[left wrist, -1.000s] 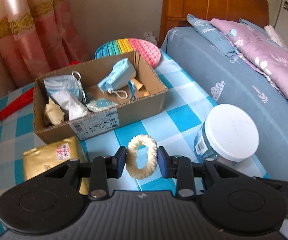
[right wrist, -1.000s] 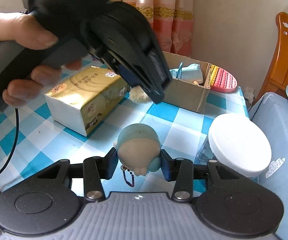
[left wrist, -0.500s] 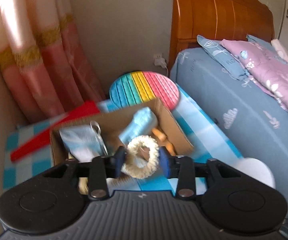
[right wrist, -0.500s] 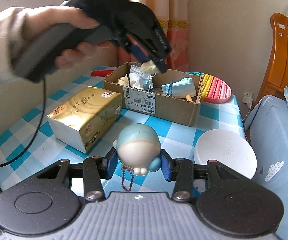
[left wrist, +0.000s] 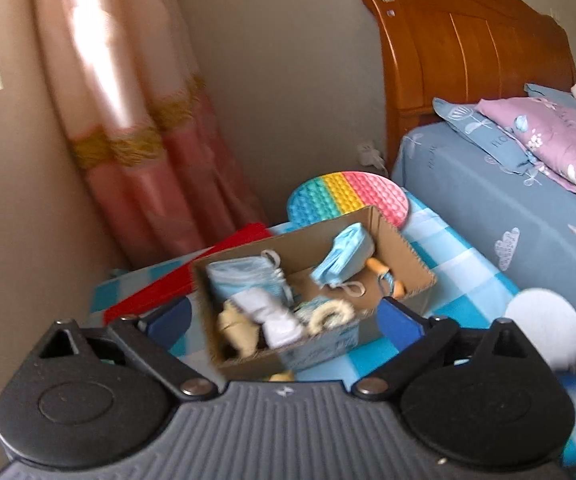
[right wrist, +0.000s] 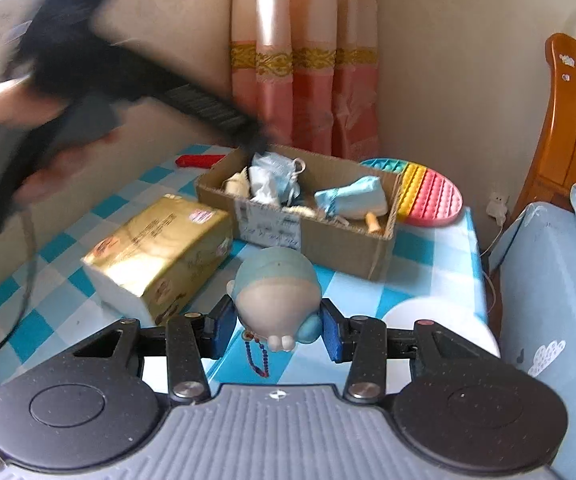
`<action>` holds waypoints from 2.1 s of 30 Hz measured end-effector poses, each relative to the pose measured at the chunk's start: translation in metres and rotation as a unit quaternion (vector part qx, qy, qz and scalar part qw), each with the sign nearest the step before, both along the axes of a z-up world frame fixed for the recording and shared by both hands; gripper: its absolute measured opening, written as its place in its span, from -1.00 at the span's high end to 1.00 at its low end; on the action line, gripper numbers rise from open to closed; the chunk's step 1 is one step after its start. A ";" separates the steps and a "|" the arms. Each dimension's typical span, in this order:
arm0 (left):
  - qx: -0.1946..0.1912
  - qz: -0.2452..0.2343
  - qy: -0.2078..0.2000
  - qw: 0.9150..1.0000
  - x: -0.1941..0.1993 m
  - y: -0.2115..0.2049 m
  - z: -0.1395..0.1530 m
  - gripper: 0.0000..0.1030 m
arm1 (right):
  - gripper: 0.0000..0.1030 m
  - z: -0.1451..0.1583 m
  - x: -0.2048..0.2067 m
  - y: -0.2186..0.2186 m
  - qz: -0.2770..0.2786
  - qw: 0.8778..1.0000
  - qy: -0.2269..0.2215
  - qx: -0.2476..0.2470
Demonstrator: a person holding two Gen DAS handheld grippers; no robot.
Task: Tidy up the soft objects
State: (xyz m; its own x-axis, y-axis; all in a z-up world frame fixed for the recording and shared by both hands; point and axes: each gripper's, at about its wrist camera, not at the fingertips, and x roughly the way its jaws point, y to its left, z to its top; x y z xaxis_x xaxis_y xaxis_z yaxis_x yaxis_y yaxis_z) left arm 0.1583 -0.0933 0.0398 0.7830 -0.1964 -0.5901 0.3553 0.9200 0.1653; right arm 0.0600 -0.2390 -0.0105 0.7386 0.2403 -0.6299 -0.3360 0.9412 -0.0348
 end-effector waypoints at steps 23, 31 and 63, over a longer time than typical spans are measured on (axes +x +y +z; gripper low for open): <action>-0.063 0.016 0.020 0.998 -0.101 0.034 -0.040 -0.99 | -0.15 0.031 0.168 0.013 -0.045 0.997 0.040 -0.057; -0.069 0.046 0.024 0.996 -0.094 0.051 -0.046 -0.99 | -0.93 0.021 0.169 0.007 -0.060 0.995 0.063 -0.037; -0.044 0.159 0.068 0.984 -0.098 0.054 -0.030 -0.99 | -1.00 0.023 -0.012 0.009 -0.170 0.978 0.106 0.052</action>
